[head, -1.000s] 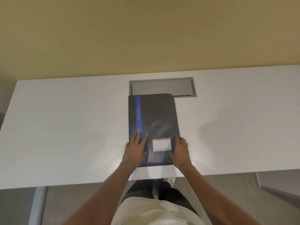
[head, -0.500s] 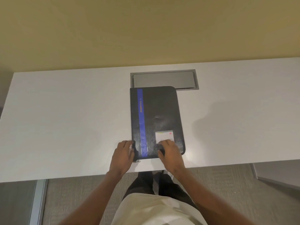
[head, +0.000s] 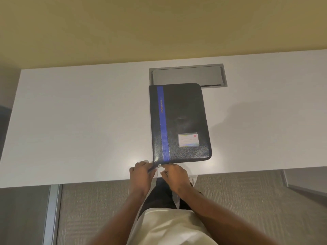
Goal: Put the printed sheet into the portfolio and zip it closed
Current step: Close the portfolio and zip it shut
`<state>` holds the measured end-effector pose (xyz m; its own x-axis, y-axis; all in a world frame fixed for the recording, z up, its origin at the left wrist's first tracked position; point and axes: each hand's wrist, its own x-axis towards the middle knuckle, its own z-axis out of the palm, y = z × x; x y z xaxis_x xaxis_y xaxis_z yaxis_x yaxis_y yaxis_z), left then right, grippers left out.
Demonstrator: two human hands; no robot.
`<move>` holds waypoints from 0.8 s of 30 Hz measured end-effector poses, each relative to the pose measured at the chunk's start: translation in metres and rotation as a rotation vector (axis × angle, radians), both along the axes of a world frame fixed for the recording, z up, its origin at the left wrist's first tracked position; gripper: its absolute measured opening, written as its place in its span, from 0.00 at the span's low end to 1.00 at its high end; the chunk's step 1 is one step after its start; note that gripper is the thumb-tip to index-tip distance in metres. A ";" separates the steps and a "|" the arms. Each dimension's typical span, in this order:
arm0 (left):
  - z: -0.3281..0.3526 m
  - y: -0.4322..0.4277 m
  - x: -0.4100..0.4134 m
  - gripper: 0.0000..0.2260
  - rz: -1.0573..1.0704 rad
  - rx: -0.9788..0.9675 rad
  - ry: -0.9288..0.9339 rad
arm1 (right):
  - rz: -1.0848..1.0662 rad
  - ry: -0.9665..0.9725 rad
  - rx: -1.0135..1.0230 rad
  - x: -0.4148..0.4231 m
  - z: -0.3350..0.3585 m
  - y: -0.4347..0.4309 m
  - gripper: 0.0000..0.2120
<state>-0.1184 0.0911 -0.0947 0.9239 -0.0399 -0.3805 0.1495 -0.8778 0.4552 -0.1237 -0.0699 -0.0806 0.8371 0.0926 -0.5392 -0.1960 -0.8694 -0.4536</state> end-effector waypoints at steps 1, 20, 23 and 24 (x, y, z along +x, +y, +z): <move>0.000 -0.001 0.000 0.04 0.054 -0.036 0.000 | -0.003 -0.012 -0.010 0.000 -0.001 0.004 0.08; -0.003 0.016 0.013 0.06 -0.150 -0.080 0.001 | -0.390 -0.099 0.055 -0.012 -0.001 0.034 0.09; -0.002 0.012 0.013 0.09 -0.246 0.019 -0.036 | -0.292 -0.088 -0.076 -0.007 -0.001 0.038 0.09; -0.003 0.012 0.014 0.11 -0.279 0.056 -0.043 | -0.285 -0.079 -0.093 -0.006 0.000 0.040 0.09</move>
<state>-0.1040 0.1032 -0.0976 0.8956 -0.2750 -0.3496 -0.1198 -0.9060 0.4059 -0.1300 -0.0304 -0.0807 0.8619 -0.1988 -0.4665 -0.4052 -0.8230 -0.3980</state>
